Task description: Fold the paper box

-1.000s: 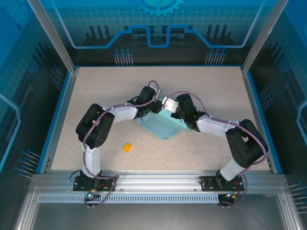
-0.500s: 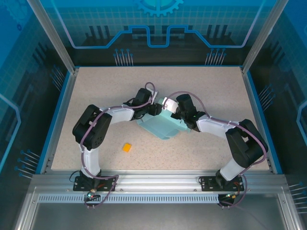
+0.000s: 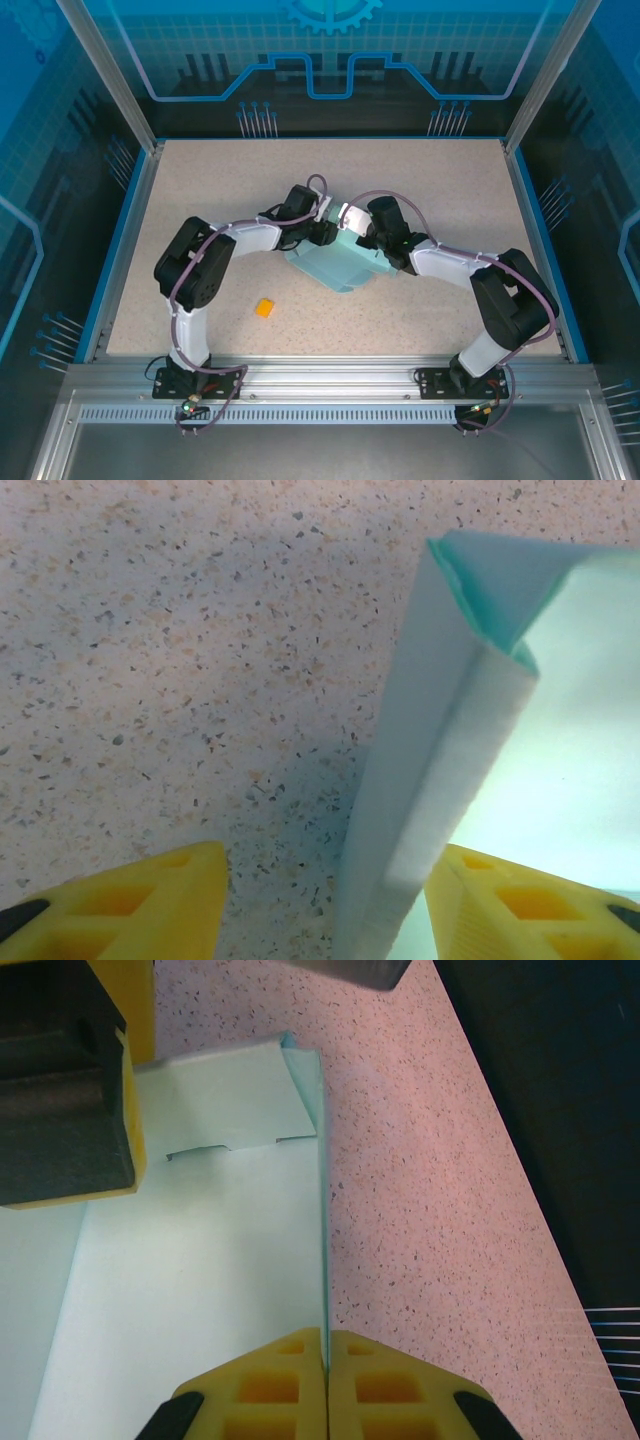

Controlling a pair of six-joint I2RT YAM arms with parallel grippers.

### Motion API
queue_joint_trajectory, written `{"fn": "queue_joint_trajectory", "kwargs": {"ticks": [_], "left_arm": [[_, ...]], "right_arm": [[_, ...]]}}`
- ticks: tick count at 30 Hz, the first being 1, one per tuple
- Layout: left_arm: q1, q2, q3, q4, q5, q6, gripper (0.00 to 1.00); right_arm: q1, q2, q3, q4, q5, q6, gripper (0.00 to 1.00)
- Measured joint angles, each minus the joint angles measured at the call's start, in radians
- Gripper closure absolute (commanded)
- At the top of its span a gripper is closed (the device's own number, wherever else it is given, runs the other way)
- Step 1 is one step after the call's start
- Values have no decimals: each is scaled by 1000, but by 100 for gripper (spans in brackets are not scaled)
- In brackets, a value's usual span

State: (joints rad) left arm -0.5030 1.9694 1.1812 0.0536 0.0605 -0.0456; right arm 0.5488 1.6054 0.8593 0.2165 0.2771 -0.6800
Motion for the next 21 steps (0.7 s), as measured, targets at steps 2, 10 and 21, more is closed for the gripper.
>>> {"fn": "queue_joint_trajectory", "kwargs": {"ticks": [2, 10, 21], "left_arm": [[0, 11, 12, -7, 0, 1, 49], [0, 48, 53, -29, -19, 0, 59], [-11, 59, 69, -21, -65, -40, 70]], "right_arm": [[0, 0, 0, 0, 1, 0, 100], [0, 0, 0, 0, 2, 0, 100], [1, 0, 0, 9, 0, 8, 100]]}}
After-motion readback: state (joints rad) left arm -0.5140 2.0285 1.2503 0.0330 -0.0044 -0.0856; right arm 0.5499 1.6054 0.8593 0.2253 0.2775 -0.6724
